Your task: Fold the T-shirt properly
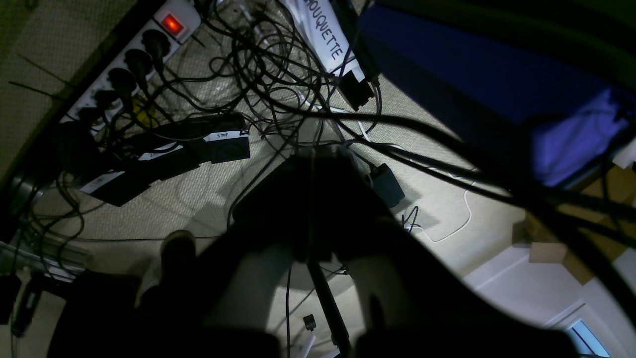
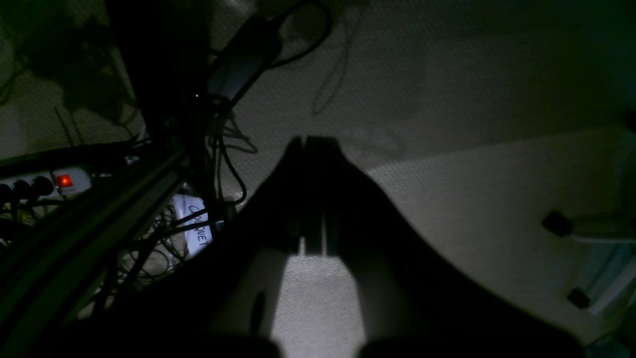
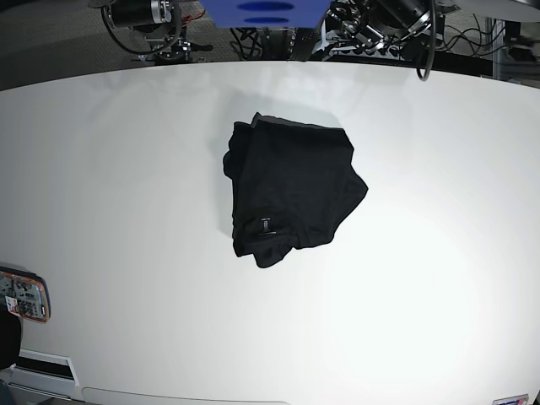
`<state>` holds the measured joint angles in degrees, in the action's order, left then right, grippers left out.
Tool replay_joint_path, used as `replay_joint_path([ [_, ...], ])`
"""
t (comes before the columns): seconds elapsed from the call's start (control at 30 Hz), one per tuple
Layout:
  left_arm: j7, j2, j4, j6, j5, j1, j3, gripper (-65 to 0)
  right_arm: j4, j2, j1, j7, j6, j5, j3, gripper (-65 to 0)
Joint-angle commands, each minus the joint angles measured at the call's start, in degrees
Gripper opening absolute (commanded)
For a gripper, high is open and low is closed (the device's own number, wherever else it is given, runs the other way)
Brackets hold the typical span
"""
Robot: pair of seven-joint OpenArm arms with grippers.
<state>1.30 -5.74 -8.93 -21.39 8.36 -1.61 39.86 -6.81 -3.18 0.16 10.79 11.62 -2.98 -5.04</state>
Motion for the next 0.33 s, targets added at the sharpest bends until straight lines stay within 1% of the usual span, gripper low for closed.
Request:
replay_joint_path([
  [0.0, -0.3, -0.2, -0.3, -0.5, -0.1, 0.1, 0.2, -65.0, -0.4, -0.3, 0.3, 0.9, 0.3, 0.0, 0.0, -65.0],
  [0.2, -0.4, -0.2, -0.2, -0.5, -0.2, -0.1, 0.3, -65.0, -0.2, -0.1, 0.4, 0.9, 0.3, 0.0, 0.0, -65.0],
  [0.3, -0.4, -0.2, -0.3, -0.5, -0.1, 0.0, 0.1, -65.0, -0.2, 1.2, 0.5, 0.9, 0.3, 0.0, 0.0, -65.0],
])
